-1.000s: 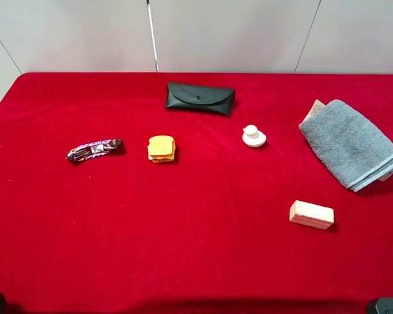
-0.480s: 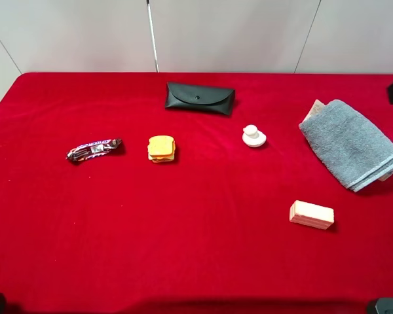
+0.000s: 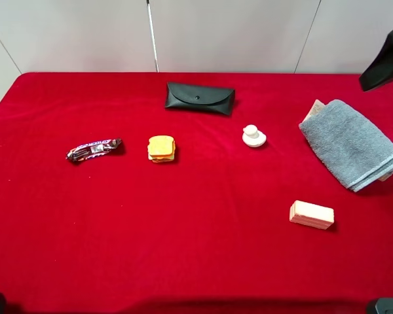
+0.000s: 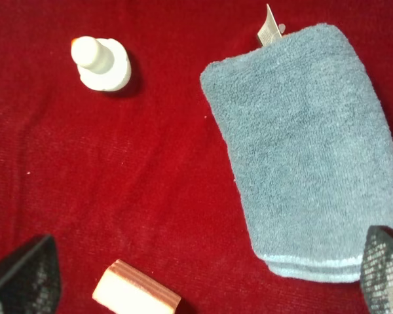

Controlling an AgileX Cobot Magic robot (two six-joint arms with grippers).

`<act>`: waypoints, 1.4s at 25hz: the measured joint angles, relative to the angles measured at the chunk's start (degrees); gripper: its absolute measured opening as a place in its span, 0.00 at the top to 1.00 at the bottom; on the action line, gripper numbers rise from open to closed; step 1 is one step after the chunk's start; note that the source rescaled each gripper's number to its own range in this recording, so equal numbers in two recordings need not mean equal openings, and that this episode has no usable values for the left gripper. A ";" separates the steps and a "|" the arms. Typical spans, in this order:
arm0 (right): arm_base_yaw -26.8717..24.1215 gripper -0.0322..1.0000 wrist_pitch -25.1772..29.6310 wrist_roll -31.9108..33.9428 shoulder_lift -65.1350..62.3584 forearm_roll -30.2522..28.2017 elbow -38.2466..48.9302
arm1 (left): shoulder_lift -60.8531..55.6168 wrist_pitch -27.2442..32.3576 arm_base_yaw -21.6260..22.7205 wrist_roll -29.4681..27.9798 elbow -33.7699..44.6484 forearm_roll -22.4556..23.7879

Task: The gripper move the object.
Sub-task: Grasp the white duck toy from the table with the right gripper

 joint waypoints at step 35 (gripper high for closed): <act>22.98 0.00 -13.03 -0.43 28.12 -8.66 -13.41 | 0.00 0.00 0.00 0.00 0.00 0.00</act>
